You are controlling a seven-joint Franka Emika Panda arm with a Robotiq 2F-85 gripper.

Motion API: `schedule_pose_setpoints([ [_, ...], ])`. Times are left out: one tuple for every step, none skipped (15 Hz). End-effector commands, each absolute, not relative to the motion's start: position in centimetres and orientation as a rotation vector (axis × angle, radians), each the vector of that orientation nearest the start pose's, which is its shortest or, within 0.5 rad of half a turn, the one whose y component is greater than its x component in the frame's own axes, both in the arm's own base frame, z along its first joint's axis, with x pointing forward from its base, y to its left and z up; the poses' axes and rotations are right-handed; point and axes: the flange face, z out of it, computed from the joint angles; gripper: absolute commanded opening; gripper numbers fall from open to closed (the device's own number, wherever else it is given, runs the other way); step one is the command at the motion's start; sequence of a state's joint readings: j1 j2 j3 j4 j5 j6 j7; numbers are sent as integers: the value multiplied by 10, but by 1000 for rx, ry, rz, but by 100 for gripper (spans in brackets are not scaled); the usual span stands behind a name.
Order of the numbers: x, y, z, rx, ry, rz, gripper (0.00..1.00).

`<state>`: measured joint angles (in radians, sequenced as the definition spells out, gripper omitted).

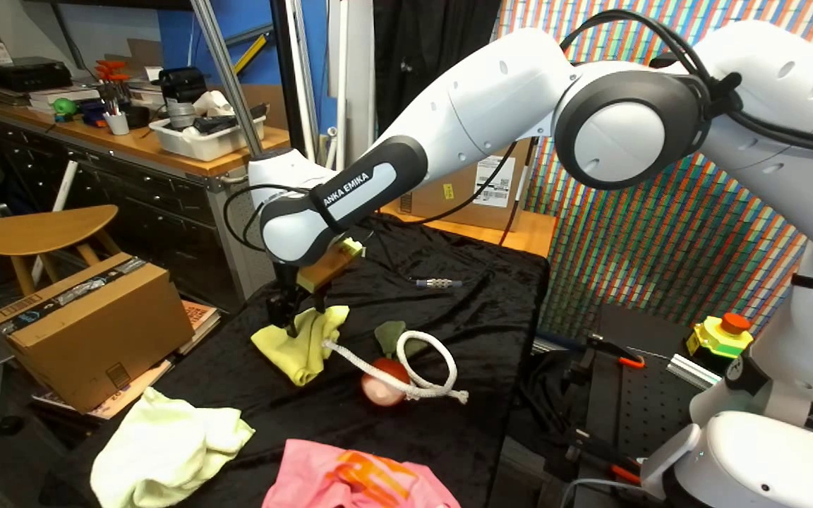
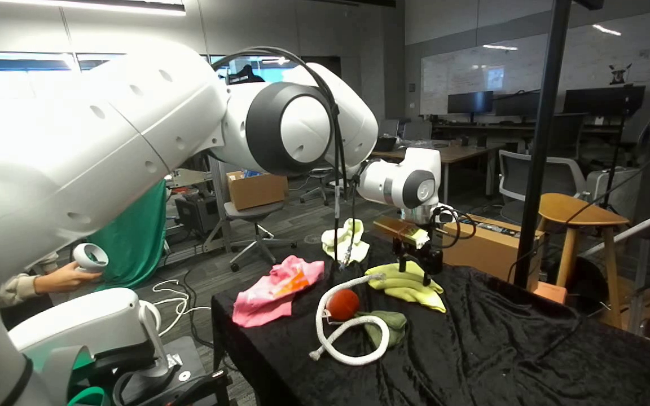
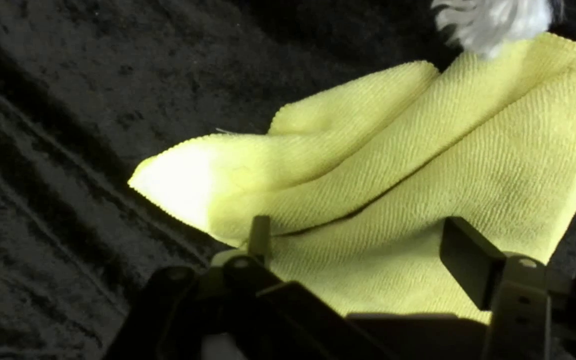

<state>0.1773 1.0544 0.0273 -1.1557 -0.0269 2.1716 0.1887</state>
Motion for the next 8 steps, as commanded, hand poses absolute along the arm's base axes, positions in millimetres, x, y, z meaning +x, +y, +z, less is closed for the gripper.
schedule_pose_setpoints([
  [751,149,149,-3126,-41,58,58],
  [751,149,152,-3126,-43,53,49],
  [751,150,154,-3126,-46,50,42],
  [752,150,154,-3126,-44,46,33],
  [752,150,154,-3126,-45,44,27],
  [752,150,154,-3127,-46,46,19],
  [751,151,153,-3125,-48,49,11],
  [751,151,152,-3124,-44,50,8],
])
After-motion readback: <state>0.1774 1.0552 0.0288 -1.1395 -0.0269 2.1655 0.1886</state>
